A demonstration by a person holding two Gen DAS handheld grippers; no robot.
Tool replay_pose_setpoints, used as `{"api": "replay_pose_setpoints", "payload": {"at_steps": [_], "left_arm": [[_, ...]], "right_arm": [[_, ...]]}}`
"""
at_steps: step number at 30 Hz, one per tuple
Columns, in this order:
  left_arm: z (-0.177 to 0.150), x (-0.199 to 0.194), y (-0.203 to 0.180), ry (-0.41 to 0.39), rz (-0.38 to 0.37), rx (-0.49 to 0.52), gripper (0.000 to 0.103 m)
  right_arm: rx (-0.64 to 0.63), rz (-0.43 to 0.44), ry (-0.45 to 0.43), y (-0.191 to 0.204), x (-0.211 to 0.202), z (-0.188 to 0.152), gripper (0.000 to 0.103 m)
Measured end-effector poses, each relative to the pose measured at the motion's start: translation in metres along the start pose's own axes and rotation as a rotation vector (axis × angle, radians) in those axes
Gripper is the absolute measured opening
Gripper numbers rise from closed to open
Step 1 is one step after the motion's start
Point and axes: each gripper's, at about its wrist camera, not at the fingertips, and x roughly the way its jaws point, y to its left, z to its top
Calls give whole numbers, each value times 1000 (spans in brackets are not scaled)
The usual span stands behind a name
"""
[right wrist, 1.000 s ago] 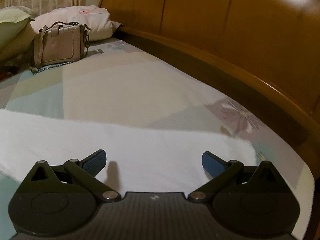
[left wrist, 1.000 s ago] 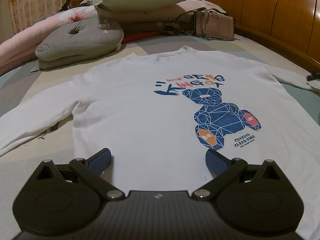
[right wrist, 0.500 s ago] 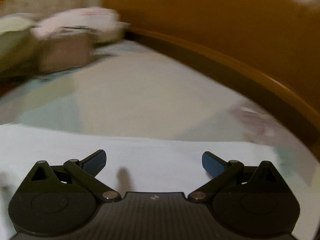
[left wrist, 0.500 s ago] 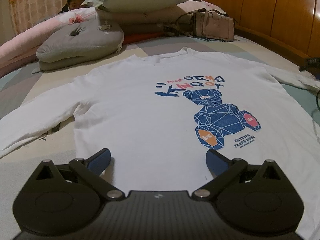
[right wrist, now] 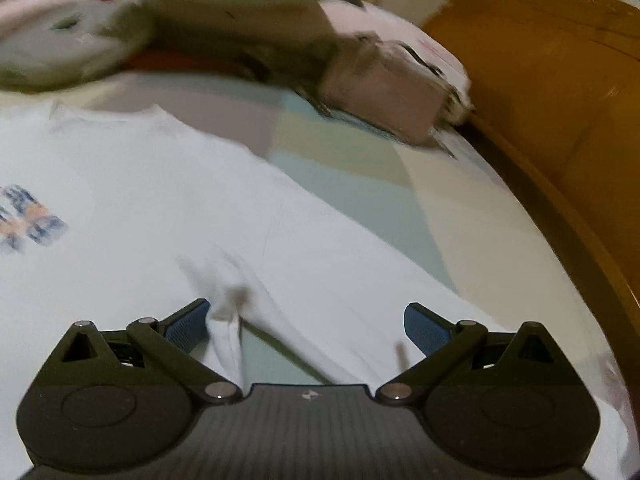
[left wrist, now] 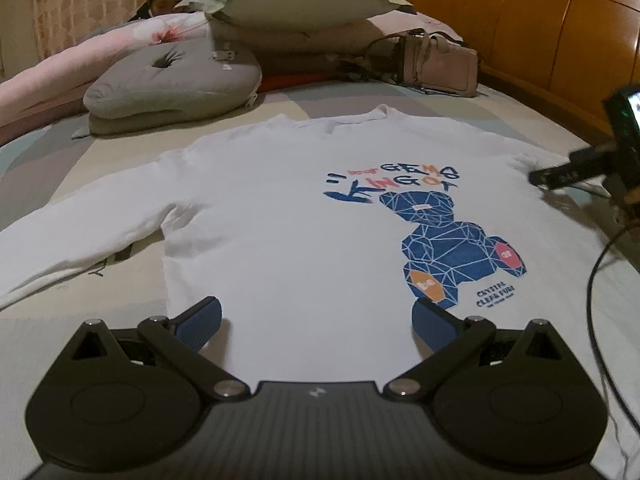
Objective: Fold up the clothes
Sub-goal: 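Move the right gripper out along the sweatshirt sleeve to its cuff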
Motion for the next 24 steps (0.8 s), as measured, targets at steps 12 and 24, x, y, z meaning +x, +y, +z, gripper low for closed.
{"api": "replay_pose_setpoints", "payload": {"at_steps": [12,24], "left_arm": [[1,1,-1,-11,11,1,101],[0,1,1,-5,10,-3,101]], "right_arm": [[149,121,-52,-18,-48,-8,103],[41,423,20,61,-14,0,103]]}}
